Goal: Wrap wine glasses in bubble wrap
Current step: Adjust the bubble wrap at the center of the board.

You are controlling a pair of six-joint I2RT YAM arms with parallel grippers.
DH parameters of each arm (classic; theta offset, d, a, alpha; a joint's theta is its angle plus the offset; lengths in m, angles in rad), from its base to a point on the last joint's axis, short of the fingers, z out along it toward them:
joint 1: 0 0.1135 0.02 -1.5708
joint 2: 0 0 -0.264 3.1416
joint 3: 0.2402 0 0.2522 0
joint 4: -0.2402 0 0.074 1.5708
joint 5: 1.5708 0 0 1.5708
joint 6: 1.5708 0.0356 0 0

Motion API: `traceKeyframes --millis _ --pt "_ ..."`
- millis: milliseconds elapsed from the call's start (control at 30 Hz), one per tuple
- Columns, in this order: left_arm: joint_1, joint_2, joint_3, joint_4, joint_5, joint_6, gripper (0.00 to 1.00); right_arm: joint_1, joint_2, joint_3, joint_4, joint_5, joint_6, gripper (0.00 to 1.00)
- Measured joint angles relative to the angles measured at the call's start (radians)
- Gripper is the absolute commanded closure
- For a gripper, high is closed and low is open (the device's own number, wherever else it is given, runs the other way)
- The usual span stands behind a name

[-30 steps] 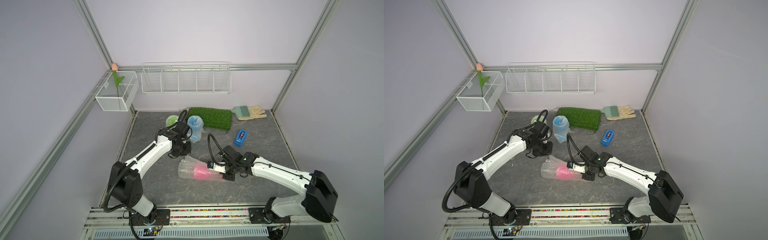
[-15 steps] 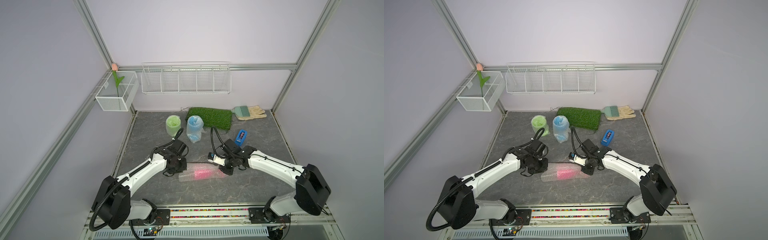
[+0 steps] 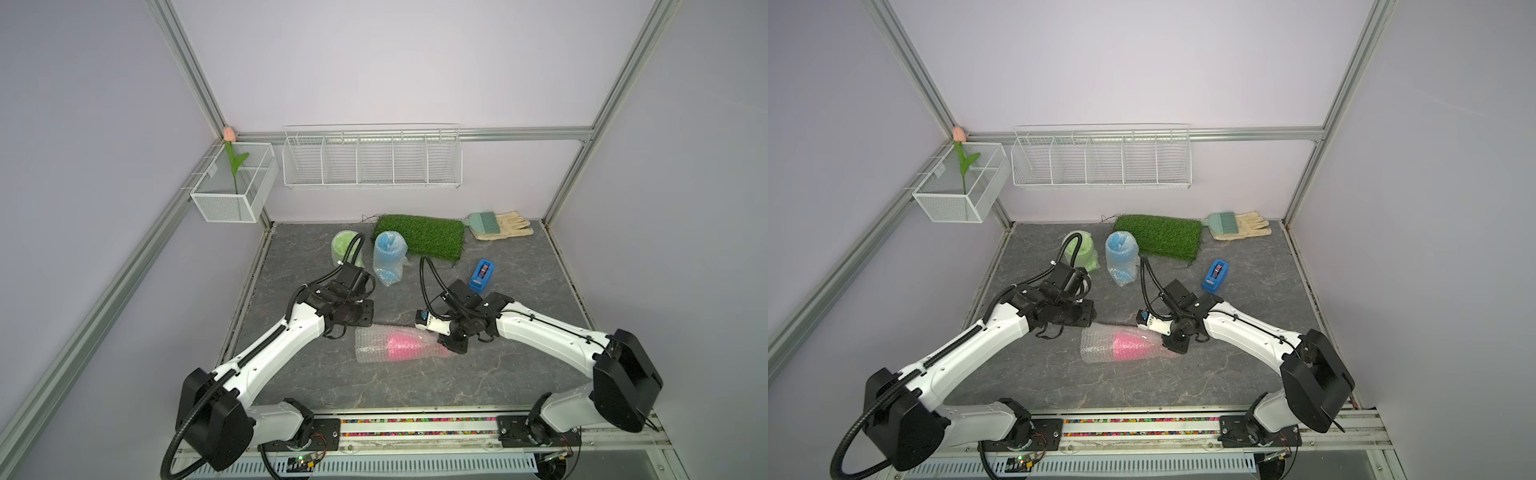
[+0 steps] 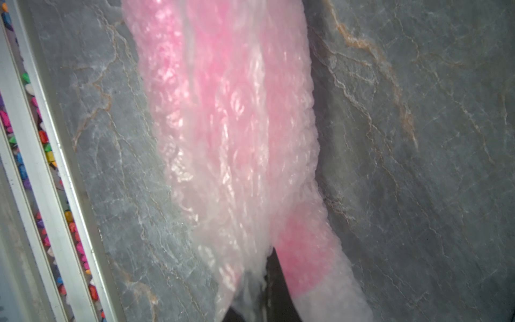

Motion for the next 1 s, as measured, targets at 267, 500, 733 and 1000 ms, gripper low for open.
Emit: traceKeyframes --millis 267,500,733,1000 --pt "-0.002 -0.087 -0.037 0.064 0.304 0.571 0.42 0.011 -0.012 0.000 -0.015 -0.002 -0.012 0.93" --pt "-0.024 -0.093 -0.192 0.121 0.455 0.952 0.18 0.011 -0.021 -0.001 -0.020 -0.002 -0.013 0.93" --pt "-0.024 -0.029 -0.217 0.176 0.470 1.164 0.08 0.011 -0.024 -0.001 -0.026 -0.002 -0.013 0.93" --pt "-0.024 0.072 -0.172 0.130 0.451 1.305 0.07 0.011 -0.024 -0.001 -0.029 -0.003 -0.013 0.93"
